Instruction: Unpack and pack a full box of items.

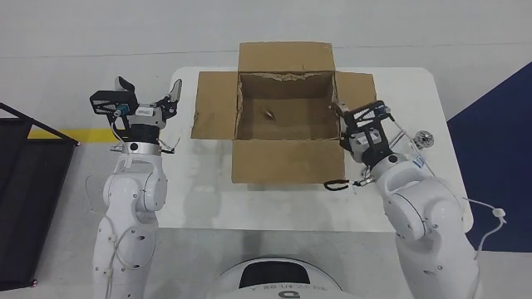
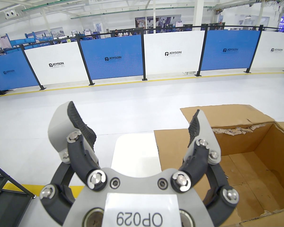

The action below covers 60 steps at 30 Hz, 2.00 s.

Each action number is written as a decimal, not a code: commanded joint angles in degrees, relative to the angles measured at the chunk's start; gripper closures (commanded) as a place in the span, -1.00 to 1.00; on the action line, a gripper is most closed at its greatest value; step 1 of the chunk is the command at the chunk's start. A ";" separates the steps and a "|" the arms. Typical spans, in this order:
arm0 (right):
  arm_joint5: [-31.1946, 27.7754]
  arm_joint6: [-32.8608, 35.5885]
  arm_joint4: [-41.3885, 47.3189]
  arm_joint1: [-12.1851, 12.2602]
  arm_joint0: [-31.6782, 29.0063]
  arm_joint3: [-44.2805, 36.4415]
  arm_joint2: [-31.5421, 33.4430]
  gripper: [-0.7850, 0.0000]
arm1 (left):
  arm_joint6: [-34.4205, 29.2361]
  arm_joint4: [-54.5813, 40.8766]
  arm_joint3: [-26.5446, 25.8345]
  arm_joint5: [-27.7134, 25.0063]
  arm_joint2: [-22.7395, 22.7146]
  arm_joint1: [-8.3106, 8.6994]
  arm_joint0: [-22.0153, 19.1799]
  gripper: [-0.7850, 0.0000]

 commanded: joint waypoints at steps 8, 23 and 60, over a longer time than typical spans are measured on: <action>-11.56 -10.51 29.84 1.03 -13.04 7.84 25.63 1.00 | 0.00 0.00 0.00 0.00 0.00 0.00 0.00 -1.00; -8.27 2.03 61.93 3.02 -14.56 30.75 42.72 1.00 | 0.00 0.00 0.00 0.00 0.00 0.00 0.00 -1.00; -0.76 11.35 63.55 7.70 -3.91 49.58 40.68 -0.47 | 0.00 0.00 0.00 0.00 0.00 0.00 0.00 -1.00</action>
